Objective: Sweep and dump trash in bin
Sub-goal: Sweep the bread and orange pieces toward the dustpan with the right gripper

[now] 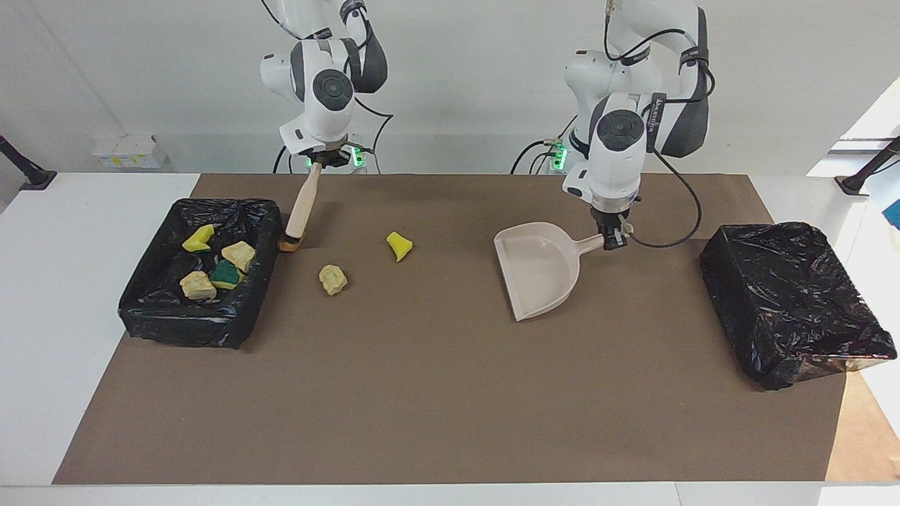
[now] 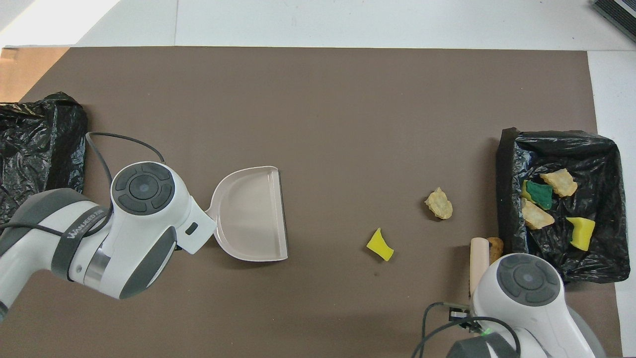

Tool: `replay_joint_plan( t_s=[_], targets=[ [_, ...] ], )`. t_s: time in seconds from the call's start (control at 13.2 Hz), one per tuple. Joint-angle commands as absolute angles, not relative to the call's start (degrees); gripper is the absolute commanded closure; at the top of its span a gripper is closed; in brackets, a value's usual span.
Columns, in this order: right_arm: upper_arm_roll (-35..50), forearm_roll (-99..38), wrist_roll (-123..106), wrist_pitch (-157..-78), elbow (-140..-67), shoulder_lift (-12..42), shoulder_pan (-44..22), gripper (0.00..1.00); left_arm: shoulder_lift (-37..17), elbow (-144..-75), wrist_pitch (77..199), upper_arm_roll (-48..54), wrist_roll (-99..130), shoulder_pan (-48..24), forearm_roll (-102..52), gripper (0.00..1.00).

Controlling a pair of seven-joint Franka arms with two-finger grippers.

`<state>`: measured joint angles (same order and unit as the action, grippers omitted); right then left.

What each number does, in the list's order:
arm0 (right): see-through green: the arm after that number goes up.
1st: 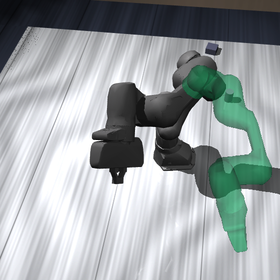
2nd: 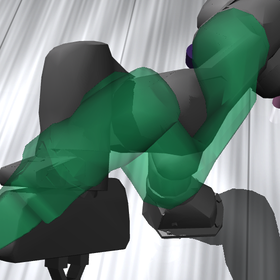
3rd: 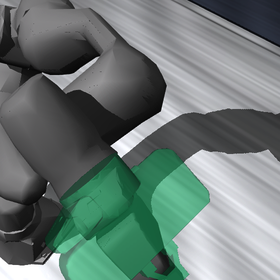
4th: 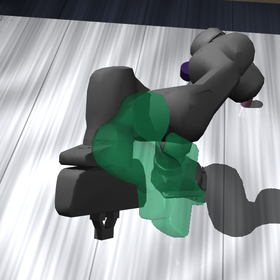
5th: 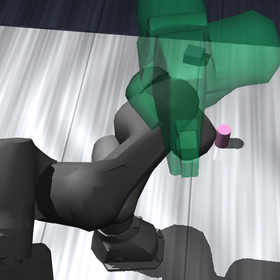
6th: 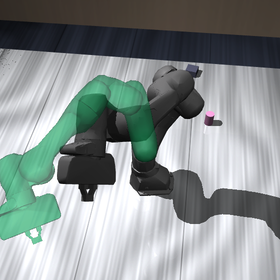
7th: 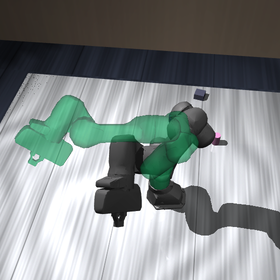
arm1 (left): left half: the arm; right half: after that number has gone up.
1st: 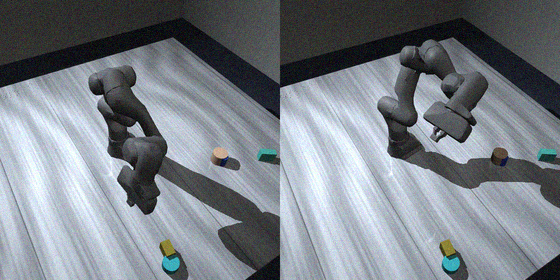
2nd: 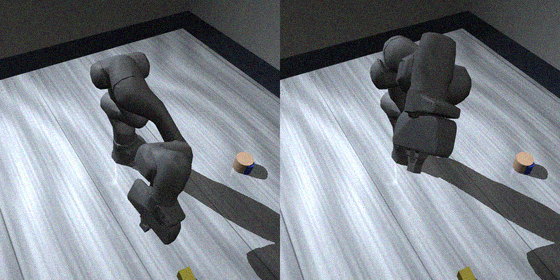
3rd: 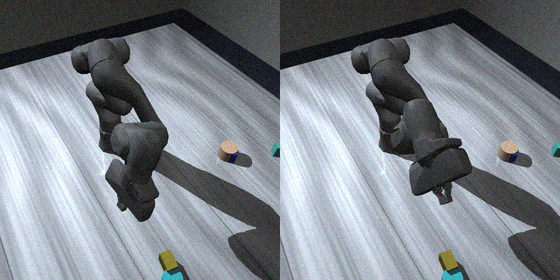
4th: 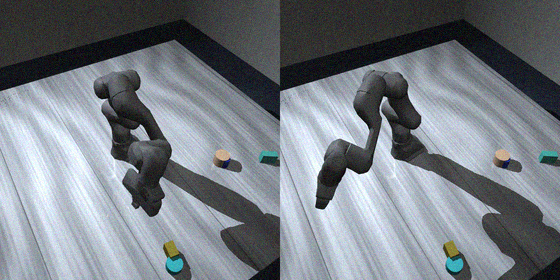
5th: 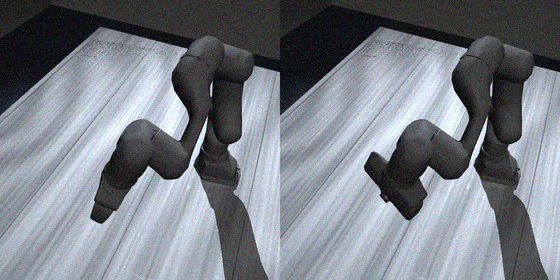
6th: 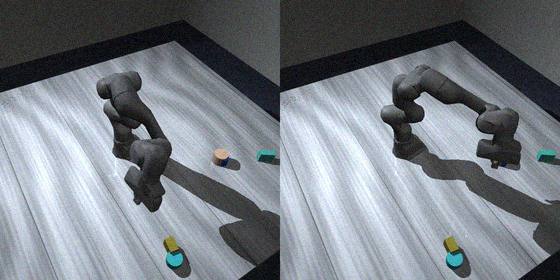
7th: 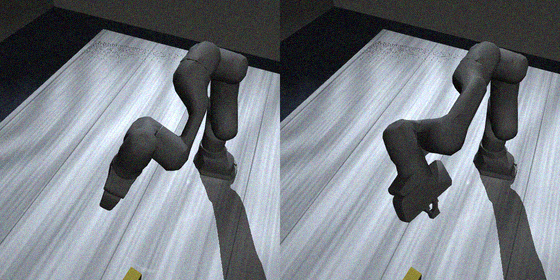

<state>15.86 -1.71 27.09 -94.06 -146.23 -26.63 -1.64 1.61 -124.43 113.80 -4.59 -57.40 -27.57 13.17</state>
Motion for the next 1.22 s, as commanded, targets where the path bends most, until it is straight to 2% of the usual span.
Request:
replay_joint_plan(
  t_s=[0.0, 0.15, 0.3, 0.46, 0.61, 0.84, 1.14],
  targets=[
    [16.3, -7.4, 25.0, -98.4, -147.0, -27.7, -1.6, 1.0, 4.5, -127.3, 115.6, -5.3, -57.5, -28.0, 14.3, 1.0],
    [16.3, -10.0, 26.2, -99.1, -146.6, -27.3, -4.6, 1.0, 4.5, -127.3, 115.8, -5.3, -57.5, -27.8, 14.3, 1.0],
    [16.6, -10.0, 28.3, -97.8, -145.3, -27.3, -5.0, 1.0, 4.5, -127.3, 115.9, -5.2, -57.5, -27.7, 14.3, 1.0],
    [16.3, -9.7, 28.2, -90.3, -142.4, -27.6, -4.3, 1.0, 4.5, -127.3, 115.9, -5.2, -57.5, -27.6, 14.3, 1.0],
    [15.9, -7.8, 28.0, -84.7, -142.5, -28.6, -4.0, 1.0, 4.5, -127.5, 116.5, -5.2, -57.5, -27.5, 14.3, 1.0],
    [15.8, -7.5, 24.2, -80.3, -144.5, -30.5, 1.7, 1.0, 4.6, -128.8, 117.3, -5.3, -57.5, -27.8, 14.3, 1.0],
    [15.8, -4.5, 15.1, -80.4, -149.2, -34.7, 8.8, 1.0, 5.7, -131.0, 119.3, -5.2, -57.2, -27.9, 14.3, 1.0]
  ],
)
